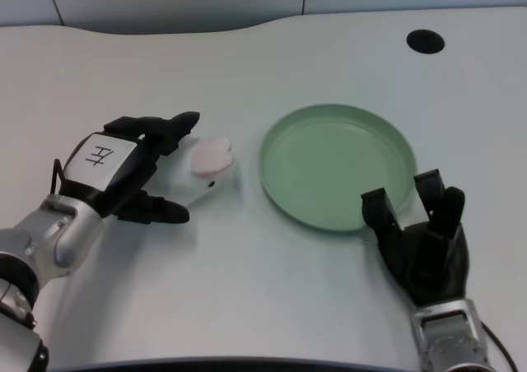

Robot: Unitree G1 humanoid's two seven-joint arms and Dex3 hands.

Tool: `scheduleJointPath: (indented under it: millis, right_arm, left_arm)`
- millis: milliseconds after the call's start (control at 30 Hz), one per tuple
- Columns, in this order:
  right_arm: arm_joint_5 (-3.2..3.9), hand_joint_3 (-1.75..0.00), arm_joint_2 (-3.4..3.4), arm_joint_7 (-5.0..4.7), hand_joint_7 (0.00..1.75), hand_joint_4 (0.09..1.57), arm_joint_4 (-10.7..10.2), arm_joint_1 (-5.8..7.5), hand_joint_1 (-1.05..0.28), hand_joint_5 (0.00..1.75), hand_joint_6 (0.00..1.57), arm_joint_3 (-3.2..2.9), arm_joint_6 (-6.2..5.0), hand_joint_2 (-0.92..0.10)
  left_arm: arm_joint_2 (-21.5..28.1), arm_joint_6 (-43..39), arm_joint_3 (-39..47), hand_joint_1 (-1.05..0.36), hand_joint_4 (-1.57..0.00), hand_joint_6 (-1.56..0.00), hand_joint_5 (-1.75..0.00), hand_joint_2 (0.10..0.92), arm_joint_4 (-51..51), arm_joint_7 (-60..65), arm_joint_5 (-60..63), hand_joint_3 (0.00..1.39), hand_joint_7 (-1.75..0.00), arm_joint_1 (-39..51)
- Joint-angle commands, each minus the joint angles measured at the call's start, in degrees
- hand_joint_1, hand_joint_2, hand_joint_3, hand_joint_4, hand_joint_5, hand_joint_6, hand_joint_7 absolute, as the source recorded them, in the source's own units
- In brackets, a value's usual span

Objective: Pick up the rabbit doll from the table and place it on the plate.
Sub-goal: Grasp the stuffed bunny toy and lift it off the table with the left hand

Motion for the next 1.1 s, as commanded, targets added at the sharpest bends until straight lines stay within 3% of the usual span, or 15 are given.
scheduleJointPath:
  millis: [33,200,233,267,400,433,467,500,600,667,733,867,1100]
  right_arm:
    - [0.66,-0.21,1.37,0.69,1.75,0.73,1.38,2.88,-0.48,1.75,0.55,-0.12,0.54,-0.92]
    - [0.40,-0.24,1.62,0.99,1.75,0.72,1.06,3.07,-0.49,1.75,0.55,0.07,-0.79,-0.92]
    - [0.37,-0.25,1.69,0.89,1.75,0.73,0.92,3.14,-0.49,1.75,0.55,0.12,-1.10,-0.92]
    - [0.38,-0.25,1.74,0.81,1.75,0.73,0.83,3.19,-0.49,1.75,0.55,0.16,-1.30,-0.92]
    - [0.49,-0.26,1.76,0.74,1.75,0.74,0.80,3.24,-0.49,1.75,0.55,0.32,-1.53,-0.92]
    - [0.80,-0.26,1.91,0.69,1.75,0.74,0.37,3.51,-0.49,1.75,0.55,0.21,-1.22,-0.92]
    - [1.03,-0.24,2.02,0.64,1.75,0.74,0.02,3.73,-0.50,1.75,0.55,0.14,-0.97,-0.92]
    - [1.18,-0.24,2.12,0.59,1.75,0.74,-0.27,3.91,-0.50,1.75,0.55,0.10,-0.78,-0.92]
    - [1.42,-0.24,1.95,1.31,1.75,0.73,-0.52,4.24,-0.49,1.75,0.54,0.15,-0.56,-0.92]
    - [1.41,-0.24,1.92,1.14,1.75,0.73,-0.77,4.37,-0.49,1.75,0.54,0.28,-0.48,-0.92]
    - [1.41,-0.24,1.93,1.02,1.75,0.73,-0.93,4.43,-0.50,1.75,0.54,0.34,-0.40,-0.92]
    - [1.81,-0.21,1.61,0.65,1.75,0.74,-0.82,4.28,-0.50,1.75,0.56,0.17,0.87,-0.92]
    - [2.19,-0.20,1.10,0.29,1.75,0.74,-0.08,3.43,-0.49,1.75,0.55,0.22,1.82,-0.92]
  left_arm:
    - [-1.18,1.81,-1.06,-0.85,-0.42,-0.29,-0.08,0.780,1.07,-1.05,-0.69,0.00,-0.02,-0.36]
    - [-2.67,5.01,-3.65,-0.74,-0.54,-0.37,-0.12,0.731,2.08,1.26,0.61,0.00,-0.03,-0.78]
    - [-3.04,6.00,-4.11,-0.58,-0.62,-0.47,-0.15,0.724,2.28,1.67,0.75,0.00,-0.06,-0.87]
    - [-3.25,6.64,-4.45,-0.52,-0.65,-0.51,-0.16,0.722,2.41,1.90,0.73,0.00,-0.07,-0.94]
    - [-3.39,7.19,-5.22,-0.47,-0.68,-0.56,-0.17,0.720,2.57,2.30,0.35,0.00,-0.06,-1.05]
    - [-3.82,8.14,-5.85,-0.47,-0.68,-0.56,-0.17,0.720,2.63,4.63,1.00,0.00,-0.05,-1.03]
    - [-4.15,8.86,-6.36,-0.36,-0.81,-0.79,-0.34,0.801,2.69,6.43,1.48,0.02,-0.12,-1.03]
    - [-4.38,9.37,-6.78,-0.32,-0.80,-0.89,-0.49,0.834,2.76,7.73,1.79,0.01,-0.11,-1.03]
    - [-4.50,8.97,-7.35,-0.25,-0.78,-1.04,-0.80,0.904,2.80,9.80,1.69,0.01,-0.09,-1.19]
    - [-4.37,8.18,-7.36,-0.22,-0.78,-1.08,-0.92,0.907,2.72,10.25,1.40,0.00,-0.10,-1.48]
    - [-4.33,7.89,-7.39,-0.21,-0.77,-1.10,-0.97,0.905,2.72,10.44,1.32,0.00,-0.10,-1.61]
    - [-3.48,3.90,-6.75,-0.18,-0.70,-1.13,-1.14,0.857,2.06,11.75,0.62,0.00,-0.10,-2.91]
    - [-2.28,-0.26,-6.47,-0.16,-0.68,-1.14,-1.19,0.825,1.38,15.06,0.48,0.00,-0.10,-5.23]
